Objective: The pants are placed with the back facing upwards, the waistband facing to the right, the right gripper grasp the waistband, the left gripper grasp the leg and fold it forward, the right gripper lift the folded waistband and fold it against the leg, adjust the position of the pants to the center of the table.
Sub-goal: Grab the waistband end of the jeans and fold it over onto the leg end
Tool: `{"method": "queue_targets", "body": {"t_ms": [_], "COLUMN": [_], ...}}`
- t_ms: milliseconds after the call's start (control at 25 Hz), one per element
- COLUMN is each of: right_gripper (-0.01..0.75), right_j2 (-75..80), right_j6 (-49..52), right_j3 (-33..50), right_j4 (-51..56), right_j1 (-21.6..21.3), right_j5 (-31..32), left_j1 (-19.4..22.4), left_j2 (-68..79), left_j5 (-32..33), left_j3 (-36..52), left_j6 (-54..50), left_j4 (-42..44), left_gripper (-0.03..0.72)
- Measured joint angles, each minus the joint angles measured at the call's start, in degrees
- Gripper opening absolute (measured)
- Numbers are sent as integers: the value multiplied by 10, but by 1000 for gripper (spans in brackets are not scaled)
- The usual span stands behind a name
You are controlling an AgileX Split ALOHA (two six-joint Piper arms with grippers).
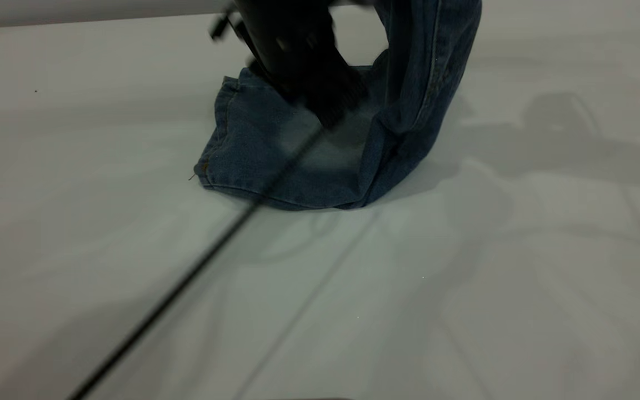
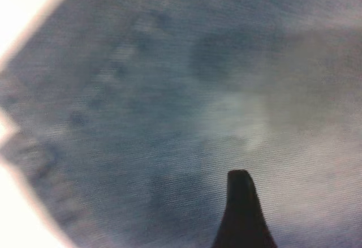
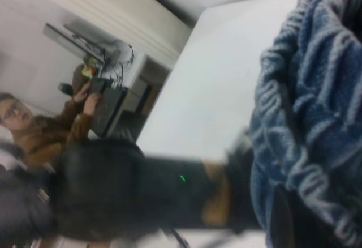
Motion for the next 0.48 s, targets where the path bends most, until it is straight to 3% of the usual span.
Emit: {"method": "queue_targets", "body": {"t_ms": [240, 480], "right_gripper": [58, 58], "right_j2": [0, -1], "right_j6": [0, -18], "right_j3": [0, 0], "right_j4": [0, 3], "right_j1": [5, 89], "right_j5": [0, -81], "left_j1": [50, 87], "left_j2": [-80, -210], "left_j5": [29, 34], "left_j3": [1, 1], "left_j6": [-1, -1], "left_j4": [24, 34], "left_gripper": [464, 464]}}
